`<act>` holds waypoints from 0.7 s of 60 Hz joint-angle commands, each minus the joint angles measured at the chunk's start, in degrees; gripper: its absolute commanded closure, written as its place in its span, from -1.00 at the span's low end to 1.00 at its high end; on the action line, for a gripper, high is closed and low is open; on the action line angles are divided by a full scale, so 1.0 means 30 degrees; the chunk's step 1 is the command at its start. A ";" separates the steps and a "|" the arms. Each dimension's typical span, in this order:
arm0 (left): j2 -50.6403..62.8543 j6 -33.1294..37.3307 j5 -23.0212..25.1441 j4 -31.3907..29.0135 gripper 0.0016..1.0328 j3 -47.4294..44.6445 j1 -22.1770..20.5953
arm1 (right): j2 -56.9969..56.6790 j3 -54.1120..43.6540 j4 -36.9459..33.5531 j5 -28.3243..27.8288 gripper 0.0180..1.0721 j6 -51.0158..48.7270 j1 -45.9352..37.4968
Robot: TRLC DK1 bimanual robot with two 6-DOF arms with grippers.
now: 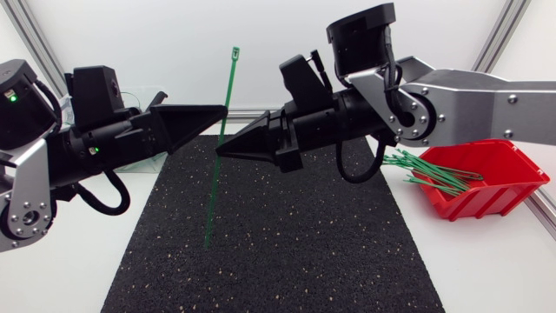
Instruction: Take a green cable tie from the red box, thread the tail through the head to close it, then place it in the transparent bin on the left.
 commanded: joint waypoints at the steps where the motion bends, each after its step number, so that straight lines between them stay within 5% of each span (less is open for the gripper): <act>1: -0.0013 -0.0342 0.0611 0.0073 0.33 0.0112 0.0743 | -0.0180 -0.0044 -0.0527 -0.0006 0.89 0.0230 -0.0293; 21: 0.0104 -0.0020 0.3921 -0.0953 0.28 0.1196 0.3585 | -0.0326 0.0366 -0.5684 0.0610 0.89 -0.3783 -0.0645; 42: 0.0690 0.3818 0.5386 -0.2125 0.29 0.0581 0.2706 | -0.0150 0.0835 -0.8701 0.1254 0.89 -0.6039 -0.0733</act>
